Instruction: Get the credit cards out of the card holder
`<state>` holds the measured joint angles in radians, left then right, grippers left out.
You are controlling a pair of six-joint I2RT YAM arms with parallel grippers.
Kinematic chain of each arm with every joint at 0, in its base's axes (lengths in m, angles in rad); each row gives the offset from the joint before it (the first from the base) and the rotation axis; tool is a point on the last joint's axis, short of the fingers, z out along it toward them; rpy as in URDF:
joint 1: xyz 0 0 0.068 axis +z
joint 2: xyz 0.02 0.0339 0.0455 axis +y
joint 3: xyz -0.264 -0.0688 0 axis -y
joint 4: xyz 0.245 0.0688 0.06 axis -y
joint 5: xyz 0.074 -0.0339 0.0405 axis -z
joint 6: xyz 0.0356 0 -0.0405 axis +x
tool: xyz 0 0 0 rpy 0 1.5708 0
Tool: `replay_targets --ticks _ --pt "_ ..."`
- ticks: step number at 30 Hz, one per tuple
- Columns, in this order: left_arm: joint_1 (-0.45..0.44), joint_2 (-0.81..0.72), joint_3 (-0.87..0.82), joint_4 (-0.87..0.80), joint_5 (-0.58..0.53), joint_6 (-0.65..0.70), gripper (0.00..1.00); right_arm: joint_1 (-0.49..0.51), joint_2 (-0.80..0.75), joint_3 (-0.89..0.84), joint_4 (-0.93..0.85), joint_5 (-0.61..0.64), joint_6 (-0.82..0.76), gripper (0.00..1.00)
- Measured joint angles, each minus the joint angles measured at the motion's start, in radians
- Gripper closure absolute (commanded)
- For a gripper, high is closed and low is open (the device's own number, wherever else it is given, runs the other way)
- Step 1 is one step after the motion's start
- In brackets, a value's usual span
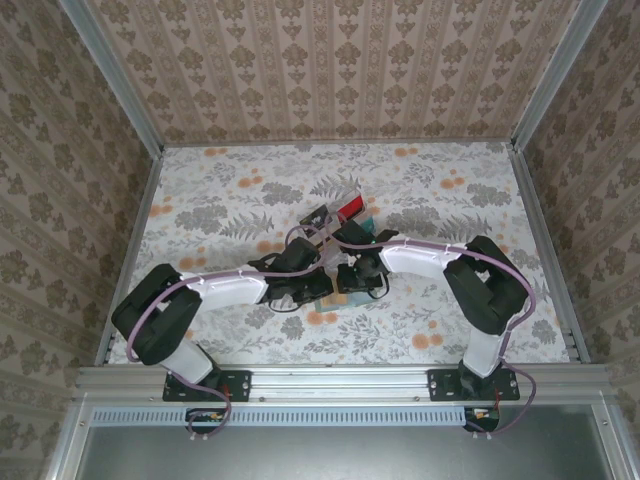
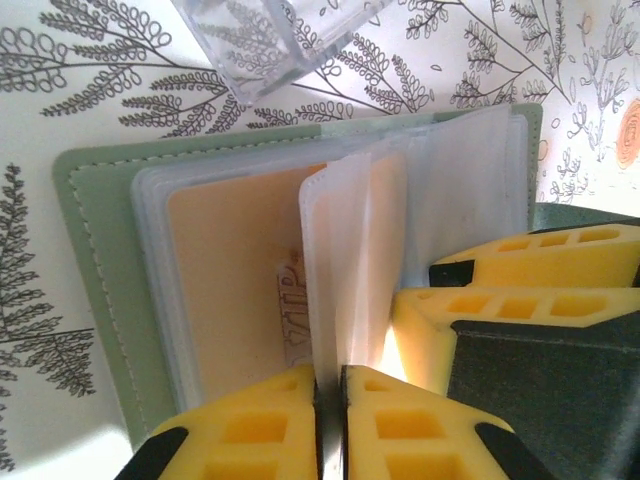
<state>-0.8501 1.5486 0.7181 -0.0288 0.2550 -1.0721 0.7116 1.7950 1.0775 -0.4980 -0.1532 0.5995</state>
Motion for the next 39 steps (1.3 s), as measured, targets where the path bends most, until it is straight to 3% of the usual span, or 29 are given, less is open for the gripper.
replay_targets --ticks 5,11,14,17,23,34,39 --pt "0.001 -0.029 0.000 -0.010 0.002 0.011 0.96 -0.007 -0.134 -0.092 0.017 0.018 -0.027 0.53" --pt "0.013 -0.074 0.000 -0.100 -0.007 0.049 0.95 -0.040 -0.326 -0.126 0.031 0.035 -0.043 0.48" --pt "0.026 -0.101 0.000 -0.158 -0.009 0.081 0.85 -0.049 -0.373 -0.143 0.041 0.052 -0.034 0.47" --pt "0.035 -0.113 0.000 -0.182 -0.002 0.106 0.68 -0.058 -0.397 -0.169 0.046 0.067 -0.019 0.46" --pt "0.027 -0.101 0.005 -0.082 0.068 0.098 0.47 -0.096 -0.446 -0.198 0.046 0.081 0.010 0.47" --pt "0.000 0.027 0.097 0.077 0.160 0.092 0.28 -0.129 -0.493 -0.226 0.047 0.095 0.032 0.47" --pt "0.025 -0.021 0.073 0.033 0.108 0.092 0.29 -0.129 -0.476 -0.229 0.055 0.068 0.033 0.52"
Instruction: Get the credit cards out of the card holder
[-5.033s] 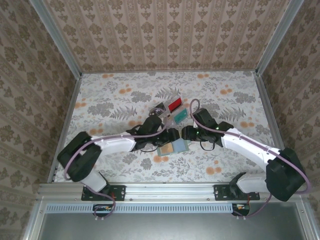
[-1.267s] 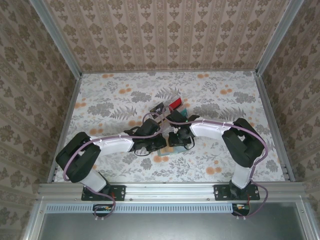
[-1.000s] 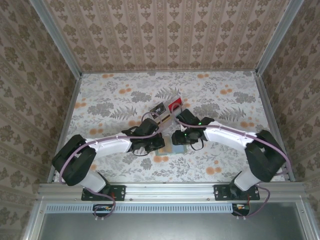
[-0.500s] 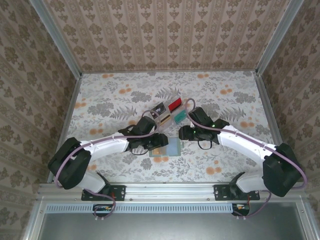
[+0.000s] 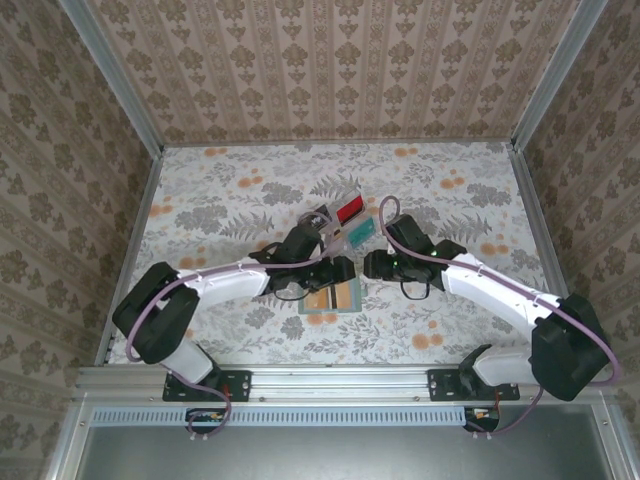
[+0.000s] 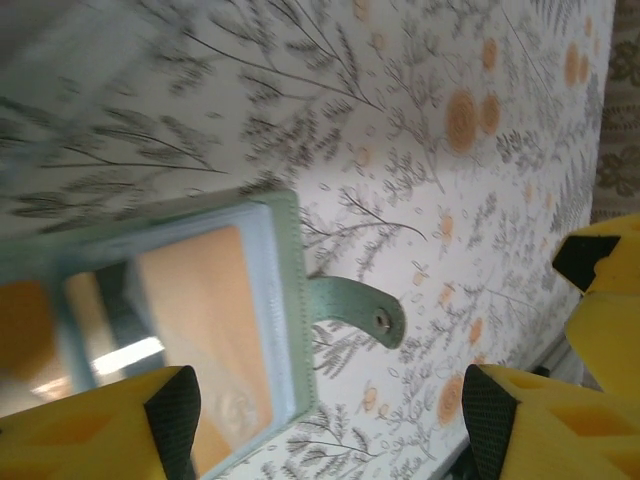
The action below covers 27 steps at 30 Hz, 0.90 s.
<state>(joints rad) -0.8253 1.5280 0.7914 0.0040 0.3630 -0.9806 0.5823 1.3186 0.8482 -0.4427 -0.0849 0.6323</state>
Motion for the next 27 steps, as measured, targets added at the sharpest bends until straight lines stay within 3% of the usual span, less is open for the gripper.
replay_targets --ticks 11,27 --pt "0.014 -0.092 -0.114 -0.069 -0.089 -0.056 0.52 0.082 0.199 0.023 0.036 -0.088 0.038 0.65" --pt "-0.006 -0.069 -0.124 -0.034 -0.091 -0.098 0.68 0.172 0.399 0.223 -0.049 -0.018 0.034 0.70"
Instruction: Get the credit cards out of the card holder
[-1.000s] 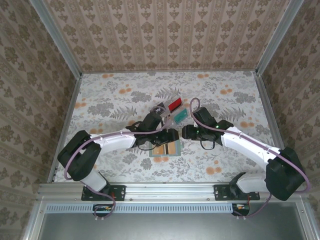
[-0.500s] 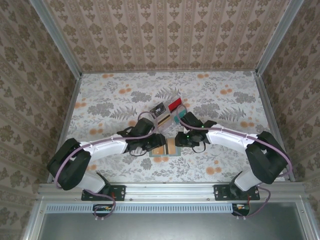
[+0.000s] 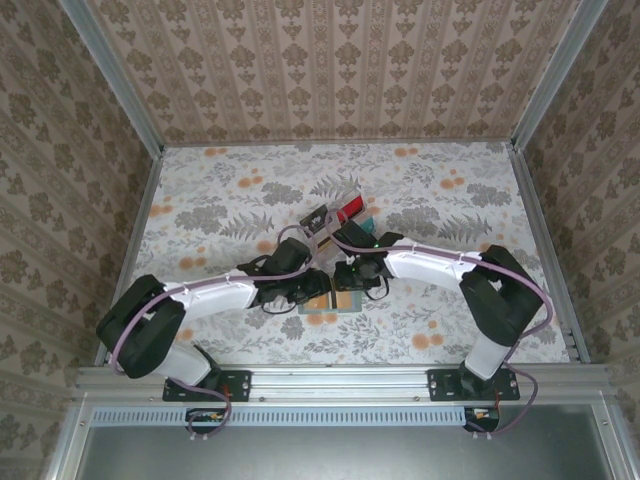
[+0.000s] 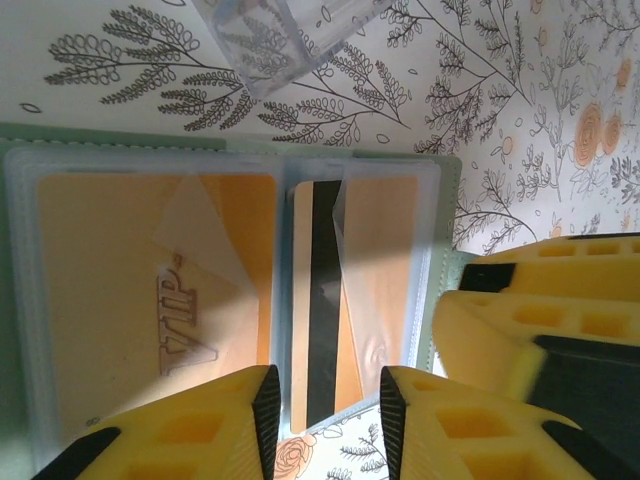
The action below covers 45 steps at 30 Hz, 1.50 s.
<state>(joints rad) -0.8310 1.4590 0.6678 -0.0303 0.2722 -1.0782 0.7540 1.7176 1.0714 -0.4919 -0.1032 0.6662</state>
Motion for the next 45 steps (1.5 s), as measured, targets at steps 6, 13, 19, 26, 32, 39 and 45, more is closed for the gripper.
replay_targets --ticks 6,13,19,26,32,39,45 --pt "-0.001 0.023 0.000 0.026 0.013 -0.004 0.69 -0.002 0.039 -0.001 -0.018 0.002 0.014 0.71" --pt "-0.002 0.046 -0.007 0.052 0.031 -0.016 0.67 -0.015 0.055 -0.006 -0.012 -0.013 0.019 0.72" --pt "-0.002 0.069 -0.015 0.071 0.043 -0.029 0.66 -0.025 0.055 -0.014 -0.002 -0.030 0.023 0.73" --pt "-0.002 0.100 -0.016 0.100 0.063 -0.034 0.69 -0.040 0.055 -0.028 0.029 -0.072 0.023 0.75" --pt "-0.002 0.108 -0.015 0.113 0.072 -0.045 0.71 -0.055 0.055 -0.040 0.057 -0.118 0.023 0.75" --pt "0.001 0.108 -0.029 0.145 0.081 -0.050 0.79 -0.058 0.055 -0.046 0.071 -0.130 0.023 0.75" --pt "0.005 0.097 -0.060 0.174 0.091 -0.053 0.88 -0.060 0.056 -0.046 0.071 -0.132 0.023 0.75"
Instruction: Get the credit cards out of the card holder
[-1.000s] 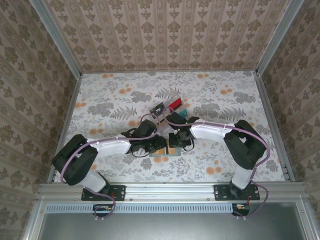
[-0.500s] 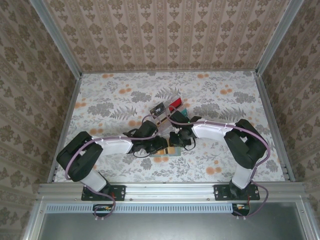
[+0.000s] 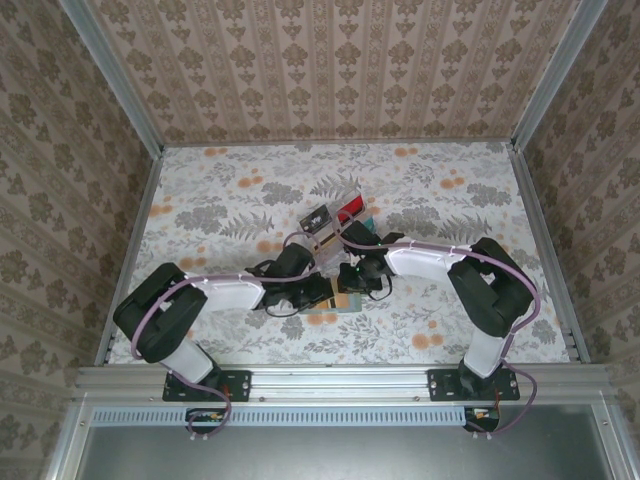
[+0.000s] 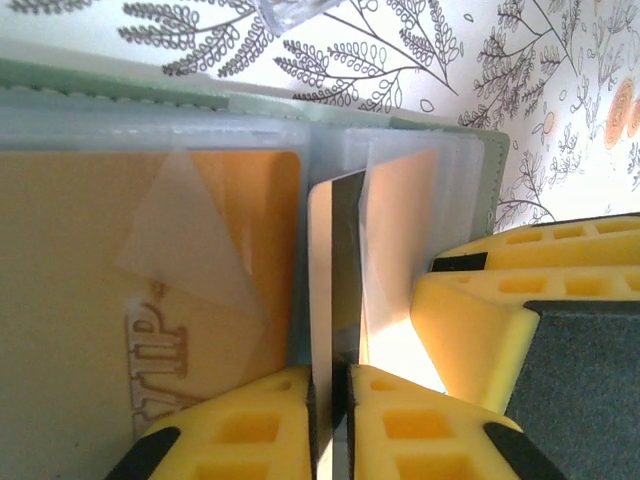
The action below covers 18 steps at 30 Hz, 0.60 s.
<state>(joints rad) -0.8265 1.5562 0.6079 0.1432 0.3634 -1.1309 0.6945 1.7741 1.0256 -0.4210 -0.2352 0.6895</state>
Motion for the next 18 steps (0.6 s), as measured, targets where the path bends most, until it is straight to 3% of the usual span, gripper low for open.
replay_targets --ticks 8,13,18 --pt "0.028 -0.087 -0.049 0.009 0.019 0.001 0.95 -0.011 -0.016 -0.031 0.043 -0.008 0.013 0.75" --pt "0.051 -0.163 -0.056 -0.085 0.014 0.028 1.00 -0.021 -0.048 -0.072 0.090 -0.025 0.021 0.74" --pt "0.086 -0.255 -0.026 -0.259 -0.012 0.091 1.00 -0.078 -0.142 -0.122 0.135 -0.097 0.032 0.57"
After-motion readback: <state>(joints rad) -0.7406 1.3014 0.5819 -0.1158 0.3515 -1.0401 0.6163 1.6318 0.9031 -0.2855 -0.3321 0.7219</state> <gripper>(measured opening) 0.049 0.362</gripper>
